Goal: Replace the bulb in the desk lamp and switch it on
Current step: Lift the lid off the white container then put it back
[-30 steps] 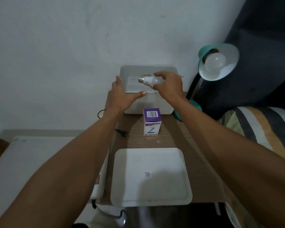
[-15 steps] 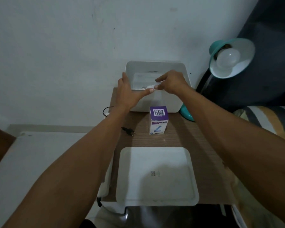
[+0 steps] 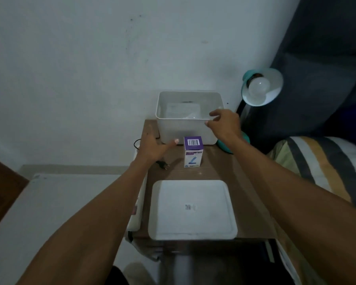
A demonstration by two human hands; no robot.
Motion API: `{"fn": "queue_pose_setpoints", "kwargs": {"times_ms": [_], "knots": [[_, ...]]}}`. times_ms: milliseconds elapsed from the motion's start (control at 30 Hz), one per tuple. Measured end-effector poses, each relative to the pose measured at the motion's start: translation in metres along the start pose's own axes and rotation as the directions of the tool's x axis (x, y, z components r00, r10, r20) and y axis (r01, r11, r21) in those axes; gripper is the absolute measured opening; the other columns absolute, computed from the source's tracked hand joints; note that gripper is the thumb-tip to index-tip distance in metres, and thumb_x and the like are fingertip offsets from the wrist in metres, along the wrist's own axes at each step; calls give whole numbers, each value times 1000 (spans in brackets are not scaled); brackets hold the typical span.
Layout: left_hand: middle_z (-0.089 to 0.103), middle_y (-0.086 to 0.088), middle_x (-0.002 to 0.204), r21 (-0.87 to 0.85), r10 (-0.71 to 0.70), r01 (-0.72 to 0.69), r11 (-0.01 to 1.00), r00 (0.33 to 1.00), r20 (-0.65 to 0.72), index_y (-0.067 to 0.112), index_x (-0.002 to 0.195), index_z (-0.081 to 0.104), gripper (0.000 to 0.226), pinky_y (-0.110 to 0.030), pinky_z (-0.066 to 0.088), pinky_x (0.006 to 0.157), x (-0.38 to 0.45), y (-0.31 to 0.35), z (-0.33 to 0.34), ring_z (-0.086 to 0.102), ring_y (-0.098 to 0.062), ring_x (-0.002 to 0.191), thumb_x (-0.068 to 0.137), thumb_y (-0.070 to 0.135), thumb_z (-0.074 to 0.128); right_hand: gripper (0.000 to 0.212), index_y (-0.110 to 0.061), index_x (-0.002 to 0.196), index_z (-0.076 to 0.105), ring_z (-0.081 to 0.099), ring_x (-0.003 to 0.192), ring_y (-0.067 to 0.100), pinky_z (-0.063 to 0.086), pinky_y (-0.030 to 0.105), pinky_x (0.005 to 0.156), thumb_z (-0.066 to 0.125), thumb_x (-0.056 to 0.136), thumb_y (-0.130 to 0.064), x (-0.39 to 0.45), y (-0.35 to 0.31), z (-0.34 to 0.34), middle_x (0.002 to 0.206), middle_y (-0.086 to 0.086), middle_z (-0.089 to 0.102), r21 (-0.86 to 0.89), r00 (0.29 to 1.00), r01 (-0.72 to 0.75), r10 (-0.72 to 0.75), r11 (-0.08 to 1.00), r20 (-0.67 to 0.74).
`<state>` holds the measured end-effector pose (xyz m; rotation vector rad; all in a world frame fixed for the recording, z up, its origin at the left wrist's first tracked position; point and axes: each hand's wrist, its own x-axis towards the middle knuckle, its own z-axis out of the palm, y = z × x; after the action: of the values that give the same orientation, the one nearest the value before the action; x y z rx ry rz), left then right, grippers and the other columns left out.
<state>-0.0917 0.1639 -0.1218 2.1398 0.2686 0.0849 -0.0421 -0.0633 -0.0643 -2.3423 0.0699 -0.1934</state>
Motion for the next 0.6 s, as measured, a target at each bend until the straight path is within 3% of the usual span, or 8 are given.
{"fn": "queue_pose_setpoints", "kwargs": {"times_ms": [67,167,233,300,400,600], "knots": [[52,-9,152,-5,-47,47,999,999,26,20,160,22,135,-42,48,110,-22,-11,0,51,-27,139,55,81,81,42,-16,126,67,67,102,22,54,32,89,76,87,-30,-24,13,-4,111,8,71,-15,998,-55,55,998,25],[66,-5,131,-5,-99,100,995,992,76,12,152,36,111,-22,52,91,-62,-17,-1,66,-14,112,67,64,86,43,-19,130,65,64,106,24,53,36,92,74,88,-27,-65,36,-6,119,9,69,-56,986,-140,144,989,79],[61,0,132,16,-126,125,992,987,103,10,151,42,101,-26,46,93,-85,-24,2,60,-18,121,72,56,87,45,-20,131,63,61,110,25,50,37,93,74,88,-27,-94,55,-3,126,7,64,-66,969,-210,217,975,119],[61,-5,138,33,-127,123,992,985,119,12,146,50,101,-32,49,96,-106,-32,6,58,-26,129,67,62,87,49,-20,131,61,60,114,27,49,41,99,76,86,-29,-122,75,4,131,9,62,-60,942,-275,281,960,184],[50,-9,153,123,-135,119,985,981,139,14,155,37,112,-41,46,109,-133,-39,11,49,-32,140,67,63,87,60,-20,139,55,58,119,29,48,42,101,77,85,-33,-156,101,15,139,11,57,-131,898,-320,345,938,274],[46,-11,157,274,-232,186,944,962,145,12,157,29,113,-40,39,113,-165,-44,29,43,-32,143,71,53,89,58,-24,141,55,53,126,28,44,37,103,74,87,-35,-194,123,22,142,9,55,-273,931,-267,321,924,175]]}}
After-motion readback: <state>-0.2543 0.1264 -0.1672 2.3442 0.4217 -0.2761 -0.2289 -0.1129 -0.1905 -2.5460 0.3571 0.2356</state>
